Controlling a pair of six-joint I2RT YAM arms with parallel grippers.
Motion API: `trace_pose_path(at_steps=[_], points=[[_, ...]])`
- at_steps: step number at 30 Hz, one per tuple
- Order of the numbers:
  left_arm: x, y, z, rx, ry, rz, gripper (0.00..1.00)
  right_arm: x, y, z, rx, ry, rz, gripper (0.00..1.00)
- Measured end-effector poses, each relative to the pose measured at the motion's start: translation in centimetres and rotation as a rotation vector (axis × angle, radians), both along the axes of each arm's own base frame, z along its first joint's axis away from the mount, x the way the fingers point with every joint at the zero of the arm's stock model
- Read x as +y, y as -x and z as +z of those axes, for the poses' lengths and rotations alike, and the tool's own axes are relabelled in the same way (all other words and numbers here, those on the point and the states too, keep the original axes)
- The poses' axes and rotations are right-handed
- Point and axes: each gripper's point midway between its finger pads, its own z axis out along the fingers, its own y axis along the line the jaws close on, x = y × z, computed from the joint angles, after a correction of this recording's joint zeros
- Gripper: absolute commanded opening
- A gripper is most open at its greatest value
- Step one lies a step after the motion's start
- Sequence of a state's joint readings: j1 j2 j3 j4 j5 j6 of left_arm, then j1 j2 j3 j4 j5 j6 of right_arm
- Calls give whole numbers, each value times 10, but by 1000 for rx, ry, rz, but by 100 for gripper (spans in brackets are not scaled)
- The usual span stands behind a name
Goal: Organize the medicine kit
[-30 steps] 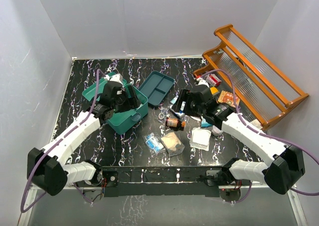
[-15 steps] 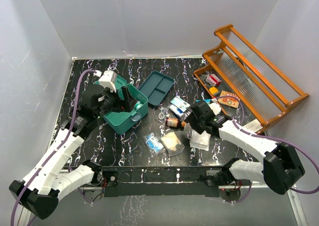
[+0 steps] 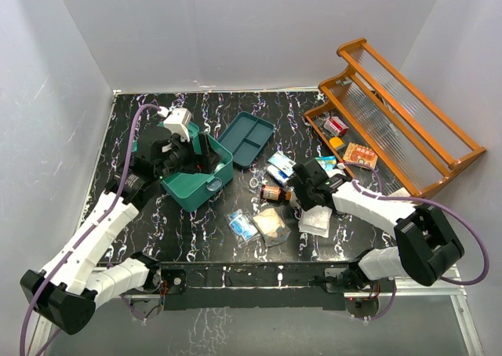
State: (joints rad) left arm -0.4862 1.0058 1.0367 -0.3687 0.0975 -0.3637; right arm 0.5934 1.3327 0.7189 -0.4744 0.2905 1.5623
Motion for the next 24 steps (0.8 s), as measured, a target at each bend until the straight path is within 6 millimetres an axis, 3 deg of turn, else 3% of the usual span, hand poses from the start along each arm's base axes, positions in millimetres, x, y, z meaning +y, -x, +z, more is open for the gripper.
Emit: trace_pose_path(at_steps=[8,17,24], points=[[-4,0,5,-2,32,-5,85,-1,1,-6,43,-44,-108,55],[-5,2,10,-10,55,-5,85,3,6,-28,125,-68,-172,54],[-5,3,11,-9,59,-4,85,18,-3,-29,149,-121,-183,49]])
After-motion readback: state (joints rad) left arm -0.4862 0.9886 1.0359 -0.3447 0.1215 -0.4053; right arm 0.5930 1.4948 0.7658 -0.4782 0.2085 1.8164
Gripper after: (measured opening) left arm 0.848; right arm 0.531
